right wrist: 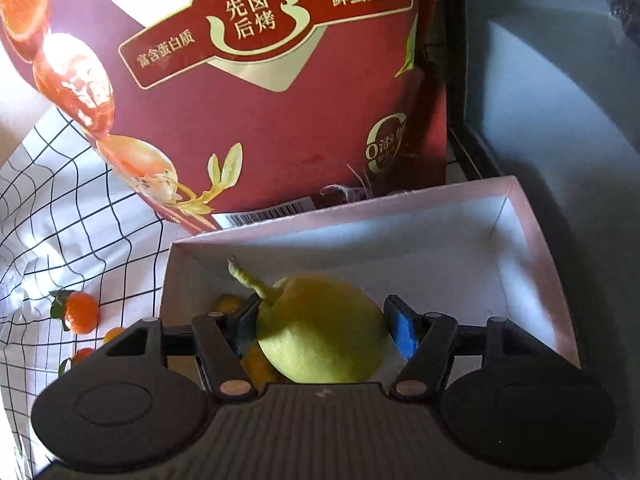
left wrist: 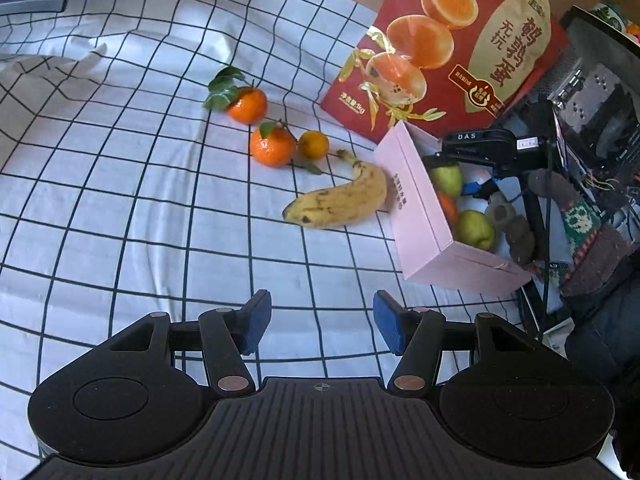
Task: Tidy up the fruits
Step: 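Lower the green pear into the pink box and open the right tool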
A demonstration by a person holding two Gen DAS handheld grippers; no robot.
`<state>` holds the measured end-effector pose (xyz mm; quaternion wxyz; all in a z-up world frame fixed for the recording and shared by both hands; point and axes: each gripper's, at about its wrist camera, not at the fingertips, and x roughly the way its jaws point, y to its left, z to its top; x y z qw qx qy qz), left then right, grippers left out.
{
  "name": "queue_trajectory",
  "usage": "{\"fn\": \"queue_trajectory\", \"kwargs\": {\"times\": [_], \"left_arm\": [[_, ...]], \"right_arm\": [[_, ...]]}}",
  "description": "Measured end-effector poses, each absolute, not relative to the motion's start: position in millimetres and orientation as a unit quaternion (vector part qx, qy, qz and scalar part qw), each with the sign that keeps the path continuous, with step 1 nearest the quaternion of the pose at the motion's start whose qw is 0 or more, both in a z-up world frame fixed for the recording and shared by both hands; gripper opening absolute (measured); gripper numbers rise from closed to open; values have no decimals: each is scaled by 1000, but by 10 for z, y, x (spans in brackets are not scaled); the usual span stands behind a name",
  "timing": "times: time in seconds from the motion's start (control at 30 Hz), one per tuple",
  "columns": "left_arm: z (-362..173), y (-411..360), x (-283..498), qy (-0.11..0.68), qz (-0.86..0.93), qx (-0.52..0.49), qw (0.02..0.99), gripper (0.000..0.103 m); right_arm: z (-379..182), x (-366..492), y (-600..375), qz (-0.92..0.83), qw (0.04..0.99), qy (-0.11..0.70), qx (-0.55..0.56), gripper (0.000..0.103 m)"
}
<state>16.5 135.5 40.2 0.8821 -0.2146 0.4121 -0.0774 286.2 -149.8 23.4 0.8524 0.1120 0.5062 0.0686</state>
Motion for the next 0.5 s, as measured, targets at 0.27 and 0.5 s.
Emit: {"fn": "queue_trajectory", "kwargs": {"times": [0.27, 0.5], "left_arm": [[324, 1351, 215, 425, -82, -217, 875, 62], [302, 1248, 321, 431, -95, -208, 873, 62]], "right_arm": [[270, 2781, -1542, 83, 854, 500, 115, 67], [283, 2696, -1739, 104, 846, 500, 149, 67]]}}
